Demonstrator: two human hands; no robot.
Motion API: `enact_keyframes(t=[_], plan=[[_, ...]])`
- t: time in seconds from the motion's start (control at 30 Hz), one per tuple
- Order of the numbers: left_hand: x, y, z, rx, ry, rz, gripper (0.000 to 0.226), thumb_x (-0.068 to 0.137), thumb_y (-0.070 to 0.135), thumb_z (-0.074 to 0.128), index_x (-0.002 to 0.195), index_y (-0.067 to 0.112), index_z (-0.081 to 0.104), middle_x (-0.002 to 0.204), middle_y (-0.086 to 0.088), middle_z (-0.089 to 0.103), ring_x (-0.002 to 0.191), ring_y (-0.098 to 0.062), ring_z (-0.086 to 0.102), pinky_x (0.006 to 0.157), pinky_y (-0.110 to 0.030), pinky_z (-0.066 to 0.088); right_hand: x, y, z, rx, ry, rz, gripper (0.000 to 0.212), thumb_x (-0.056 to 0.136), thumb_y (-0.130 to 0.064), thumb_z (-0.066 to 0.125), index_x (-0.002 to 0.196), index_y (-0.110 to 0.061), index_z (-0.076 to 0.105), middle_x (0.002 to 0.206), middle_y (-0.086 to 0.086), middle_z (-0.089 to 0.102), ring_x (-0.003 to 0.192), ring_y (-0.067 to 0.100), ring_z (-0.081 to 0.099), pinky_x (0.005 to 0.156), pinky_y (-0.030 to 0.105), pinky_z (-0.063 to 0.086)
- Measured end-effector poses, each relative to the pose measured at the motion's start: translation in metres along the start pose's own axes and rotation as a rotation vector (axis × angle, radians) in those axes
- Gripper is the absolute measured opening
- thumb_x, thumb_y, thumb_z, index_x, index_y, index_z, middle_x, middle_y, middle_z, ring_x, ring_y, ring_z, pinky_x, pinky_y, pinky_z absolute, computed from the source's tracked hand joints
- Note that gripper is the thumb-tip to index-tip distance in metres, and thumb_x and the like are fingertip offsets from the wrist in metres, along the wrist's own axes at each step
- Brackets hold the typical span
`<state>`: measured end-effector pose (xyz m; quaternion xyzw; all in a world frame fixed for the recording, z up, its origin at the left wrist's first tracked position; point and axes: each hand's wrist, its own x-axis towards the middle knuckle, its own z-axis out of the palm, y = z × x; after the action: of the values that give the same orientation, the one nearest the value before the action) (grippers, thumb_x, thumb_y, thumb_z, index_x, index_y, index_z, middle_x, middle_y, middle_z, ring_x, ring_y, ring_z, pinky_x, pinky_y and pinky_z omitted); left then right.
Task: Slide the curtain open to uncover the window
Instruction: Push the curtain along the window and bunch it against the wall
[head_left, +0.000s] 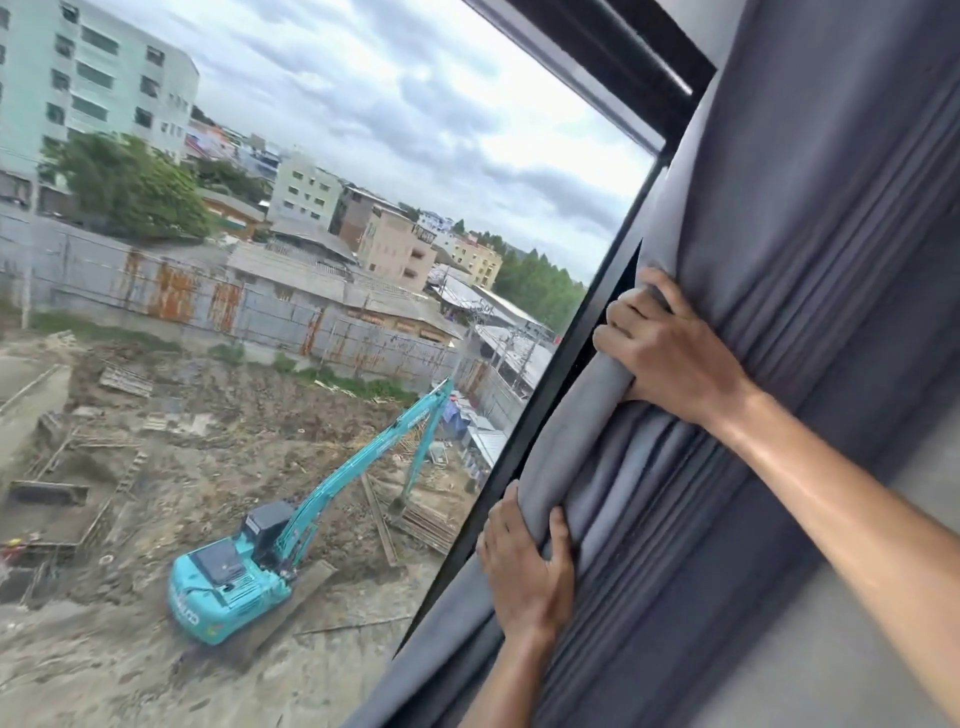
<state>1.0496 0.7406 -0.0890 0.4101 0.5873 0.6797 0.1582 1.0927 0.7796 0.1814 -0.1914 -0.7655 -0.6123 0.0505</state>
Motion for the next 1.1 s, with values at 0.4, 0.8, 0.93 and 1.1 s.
enact_keyframes(t=[0.4,0.8,0.93,1.1], plan=[[-0.001,0.0,0.064,0.082,0.057,-0.057,0.066,0.095,0.06,0.031,0.15,0.024,0.029,0.148,-0.011,0.04,0.14,-0.025,0.031,0.119,-0.043,0.022,-0.044,0.021,0.041,0.037,-0.033,0.04,0.046,0.072,-0.04,0.081,0.102,-0.014,0.058,0.099,0.009,0.056,0.113,0.034,0.052,0.123,0.056,0.012],[-0.007,0.002,0.075,0.108,0.055,-0.027,0.076,0.096,0.059,0.036,0.157,0.022,0.011,0.158,-0.017,0.023,0.145,-0.029,0.023,0.121,-0.044,0.019,-0.074,0.031,0.05,0.086,-0.08,0.066,0.051,0.077,-0.053,0.069,0.105,-0.012,0.058,0.101,0.014,0.058,0.114,0.036,0.052,0.124,0.056,0.01],[-0.01,0.003,0.075,0.094,0.012,-0.031,0.081,0.097,0.059,0.038,0.158,0.022,0.001,0.161,-0.017,0.016,0.15,-0.03,0.015,0.123,-0.047,0.016,-0.121,0.044,0.054,0.044,-0.29,0.136,0.057,0.062,-0.039,0.087,0.103,-0.008,0.061,0.103,0.018,0.06,0.109,0.04,0.055,0.119,0.058,0.023],[-0.013,0.011,0.08,0.076,0.005,-0.058,0.082,0.098,0.052,0.037,0.158,0.018,-0.007,0.163,-0.023,0.006,0.152,-0.034,0.004,0.124,-0.048,0.011,-0.123,0.045,0.056,0.038,-0.342,0.105,0.056,0.06,-0.035,0.088,0.104,-0.013,0.062,0.101,0.017,0.062,0.104,0.039,0.057,0.115,0.056,0.03]])
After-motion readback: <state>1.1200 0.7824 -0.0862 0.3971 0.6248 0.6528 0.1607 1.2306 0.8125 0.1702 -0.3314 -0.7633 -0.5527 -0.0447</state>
